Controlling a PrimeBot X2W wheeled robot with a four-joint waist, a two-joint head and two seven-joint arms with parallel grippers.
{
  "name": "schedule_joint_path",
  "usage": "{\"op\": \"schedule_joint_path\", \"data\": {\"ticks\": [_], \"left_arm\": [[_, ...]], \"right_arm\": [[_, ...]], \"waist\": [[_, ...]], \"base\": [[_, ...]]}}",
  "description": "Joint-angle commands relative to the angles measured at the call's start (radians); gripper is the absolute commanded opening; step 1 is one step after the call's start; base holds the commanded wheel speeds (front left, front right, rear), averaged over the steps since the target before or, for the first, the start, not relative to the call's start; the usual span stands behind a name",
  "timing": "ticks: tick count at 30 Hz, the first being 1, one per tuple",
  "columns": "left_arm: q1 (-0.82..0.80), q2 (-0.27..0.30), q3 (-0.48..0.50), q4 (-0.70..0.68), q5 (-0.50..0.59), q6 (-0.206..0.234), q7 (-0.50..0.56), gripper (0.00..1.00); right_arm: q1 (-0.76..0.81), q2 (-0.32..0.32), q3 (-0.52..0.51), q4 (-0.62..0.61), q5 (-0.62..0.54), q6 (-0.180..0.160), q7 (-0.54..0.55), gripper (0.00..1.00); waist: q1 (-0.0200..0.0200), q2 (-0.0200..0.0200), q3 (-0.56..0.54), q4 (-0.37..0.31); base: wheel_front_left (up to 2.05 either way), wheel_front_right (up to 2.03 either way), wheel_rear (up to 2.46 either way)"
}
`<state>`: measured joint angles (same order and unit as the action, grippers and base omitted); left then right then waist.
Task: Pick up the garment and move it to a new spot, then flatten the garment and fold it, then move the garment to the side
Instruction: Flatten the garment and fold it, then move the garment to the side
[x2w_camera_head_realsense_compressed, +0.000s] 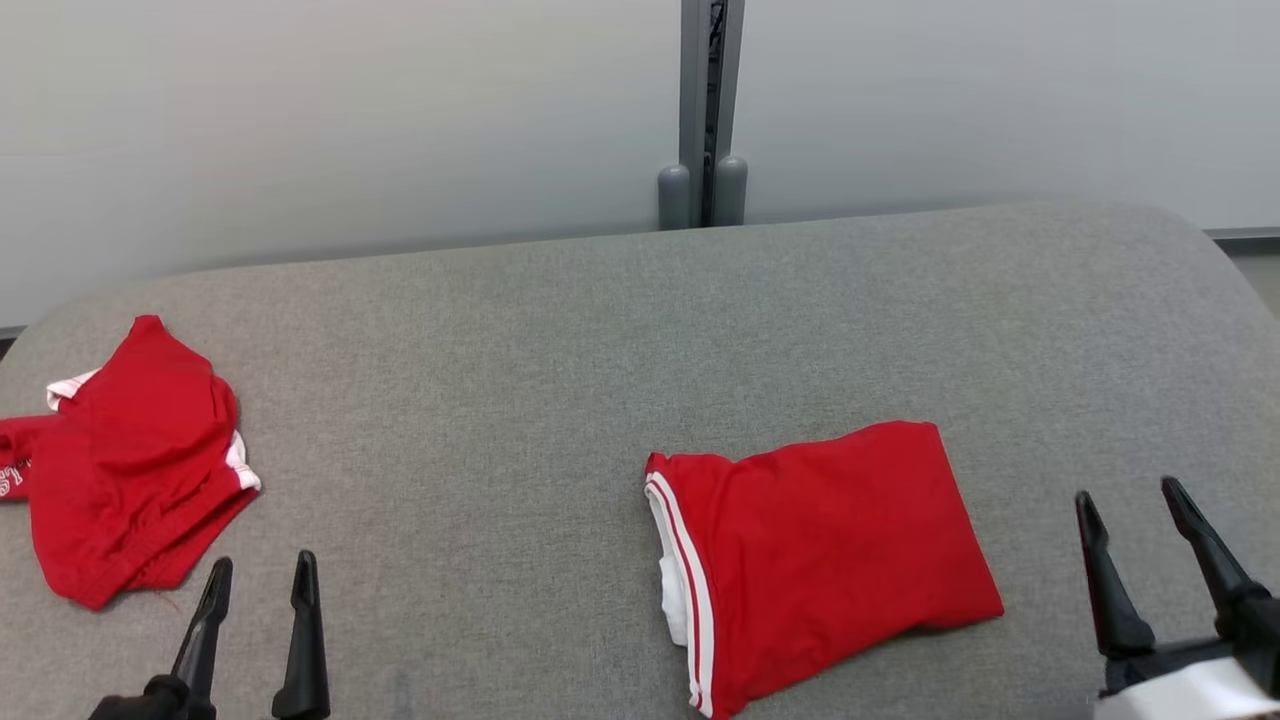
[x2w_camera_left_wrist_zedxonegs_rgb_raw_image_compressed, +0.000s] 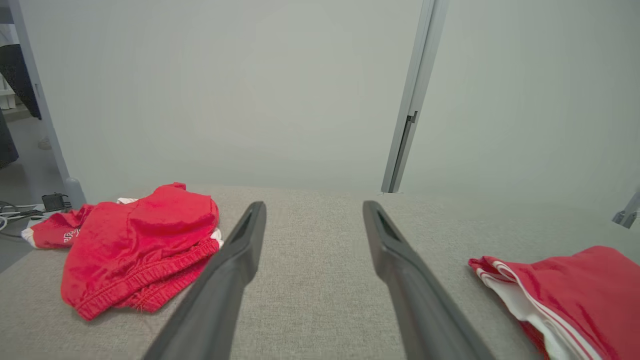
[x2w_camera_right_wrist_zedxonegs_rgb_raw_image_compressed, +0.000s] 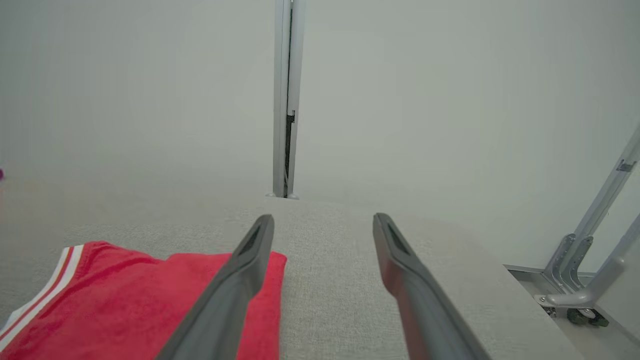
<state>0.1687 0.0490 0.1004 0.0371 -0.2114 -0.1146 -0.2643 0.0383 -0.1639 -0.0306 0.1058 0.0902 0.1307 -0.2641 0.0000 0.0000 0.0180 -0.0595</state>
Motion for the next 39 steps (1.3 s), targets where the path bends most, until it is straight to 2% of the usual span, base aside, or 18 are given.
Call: {"op": "schedule_joint_path", "data": {"ticks": [1, 8, 13, 17, 19, 21, 23, 28, 34, 36, 39], "left_arm": [[0.011, 0.004, 0.003, 0.006, 0.004, -0.002, 0.0, 1.0], [0.032, 0.004, 0.002, 0.012, -0.014, 0.014, 0.0, 1.0], [0.023, 0.004, -0.003, 0.005, -0.016, 0.016, 0.0, 1.0], [0.017, 0.003, -0.007, -0.001, -0.014, 0.012, 0.0, 1.0], [0.003, 0.004, -0.012, -0.002, -0.011, 0.008, 0.0, 1.0], [-0.01, 0.004, -0.018, -0.001, -0.009, 0.004, 0.0, 1.0], [-0.024, 0.004, -0.027, 0.001, -0.006, 0.002, 0.0, 1.0], [-0.054, 0.004, -0.026, 0.007, 0.003, -0.007, 0.0, 1.0], [-0.081, 0.004, -0.013, 0.004, 0.011, -0.013, 0.0, 1.0], [-0.087, 0.003, -0.01, 0.0, 0.012, -0.014, 0.0, 1.0], [-0.098, 0.003, -0.007, -0.006, 0.016, -0.016, 0.0, 1.0]], "right_arm": [[0.01, -0.003, -0.011, 0.003, 0.003, 0.0, 0.0, 1.0], [0.04, 0.01, -0.024, 0.048, 0.026, 0.0, 0.0, 1.0], [-0.003, -0.003, 0.03, 0.109, 0.13, 0.0, 0.003, 1.0], [-0.11, -0.086, 0.12, 0.159, 0.274, 0.0, 0.168, 1.0], [-0.166, -0.14, 0.166, 0.18, 0.315, 0.0, 0.274, 1.0], [-0.219, -0.162, 0.185, 0.207, 0.378, 0.0, 0.36, 1.0], [-0.261, -0.2, 0.22, 0.239, 0.395, 0.0, 0.434, 1.0], [-0.323, -0.203, 0.291, 0.319, 0.488, 0.0, 0.536, 1.0], [-0.377, -0.179, 0.343, 0.436, 0.545, 0.0, 0.575, 1.0], [-0.397, -0.17, 0.362, 0.456, 0.56, 0.0, 0.574, 0.0], [-0.45, -0.18, 0.362, 0.47, 0.573, 0.0, 0.535, 0.0]], "waist": [[0.0, 0.0, -0.01, 0.0], [0.0, 0.0, -0.028, 0.013], [0.0, 0.0, -0.019, 0.031], [0.0, 0.0, 0.013, 0.042], [0.0, 0.0, 0.038, 0.05], [0.0, 0.0, 0.061, 0.063], [0.0, 0.0, 0.082, 0.08], [0.0, 0.0, 0.123, 0.113], [0.0, 0.0, 0.161, 0.126], [0.0, 0.0, 0.175, 0.122], [0.0, 0.0, 0.203, 0.104]], "base": [[0.0, 0.0, 0.0], [0.0, 0.0, 0.0], [0.0, 0.0, 0.0], [0.0, 0.0, 0.0], [0.0, 0.0, 0.0], [0.0, 0.0, 0.0], [0.0, 0.0, 0.0], [0.0, 0.0, 0.0], [0.0, 0.0, 0.0], [0.0, 0.0, 0.0], [0.0, 0.0, 0.0]]}}
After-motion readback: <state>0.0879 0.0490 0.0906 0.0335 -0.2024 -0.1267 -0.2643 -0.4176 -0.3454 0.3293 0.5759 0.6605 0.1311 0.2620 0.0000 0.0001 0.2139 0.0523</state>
